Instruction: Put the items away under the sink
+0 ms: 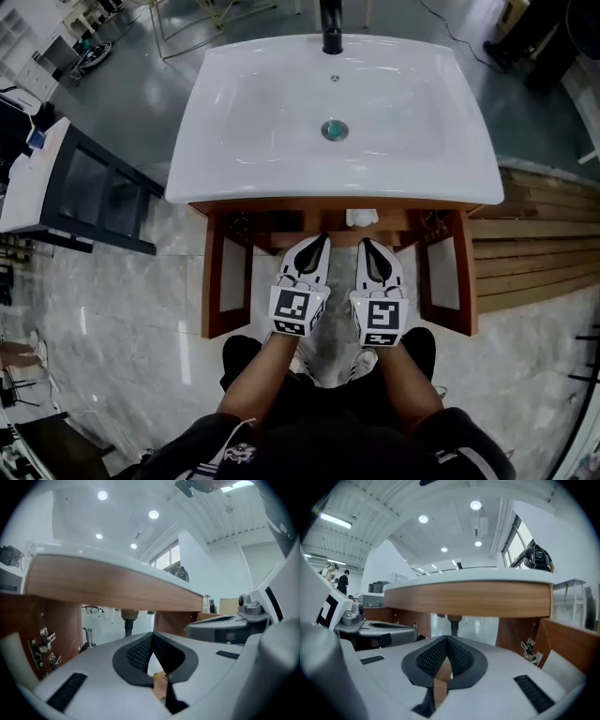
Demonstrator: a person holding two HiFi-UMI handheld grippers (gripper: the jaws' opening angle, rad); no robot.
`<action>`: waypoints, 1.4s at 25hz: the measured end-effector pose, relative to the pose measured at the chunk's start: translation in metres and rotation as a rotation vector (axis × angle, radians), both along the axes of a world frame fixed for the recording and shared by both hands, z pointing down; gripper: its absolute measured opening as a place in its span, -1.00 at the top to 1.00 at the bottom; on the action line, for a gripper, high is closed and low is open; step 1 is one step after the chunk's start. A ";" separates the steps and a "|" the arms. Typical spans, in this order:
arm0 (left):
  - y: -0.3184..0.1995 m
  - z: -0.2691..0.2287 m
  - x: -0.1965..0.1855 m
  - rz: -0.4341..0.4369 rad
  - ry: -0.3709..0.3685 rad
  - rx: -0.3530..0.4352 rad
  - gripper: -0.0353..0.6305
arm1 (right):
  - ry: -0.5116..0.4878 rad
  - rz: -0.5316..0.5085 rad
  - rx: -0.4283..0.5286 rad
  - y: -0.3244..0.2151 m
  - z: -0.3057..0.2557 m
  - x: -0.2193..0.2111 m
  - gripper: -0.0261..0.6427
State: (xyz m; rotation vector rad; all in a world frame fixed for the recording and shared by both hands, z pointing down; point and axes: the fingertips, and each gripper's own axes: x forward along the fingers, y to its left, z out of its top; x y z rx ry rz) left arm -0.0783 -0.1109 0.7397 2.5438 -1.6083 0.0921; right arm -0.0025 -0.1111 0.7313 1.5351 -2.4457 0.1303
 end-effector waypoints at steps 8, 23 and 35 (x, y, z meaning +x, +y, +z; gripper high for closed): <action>0.034 -0.151 -0.008 -0.016 -0.017 -0.076 0.87 | -0.029 -0.046 0.013 0.033 -0.168 -0.008 0.85; 0.091 -0.344 -0.029 -0.071 -0.048 -0.063 0.87 | 0.052 -0.155 0.133 0.092 -0.363 -0.029 0.85; 0.118 -0.388 -0.032 -0.063 -0.068 0.000 0.87 | -0.007 -0.140 0.147 0.119 -0.401 -0.021 0.85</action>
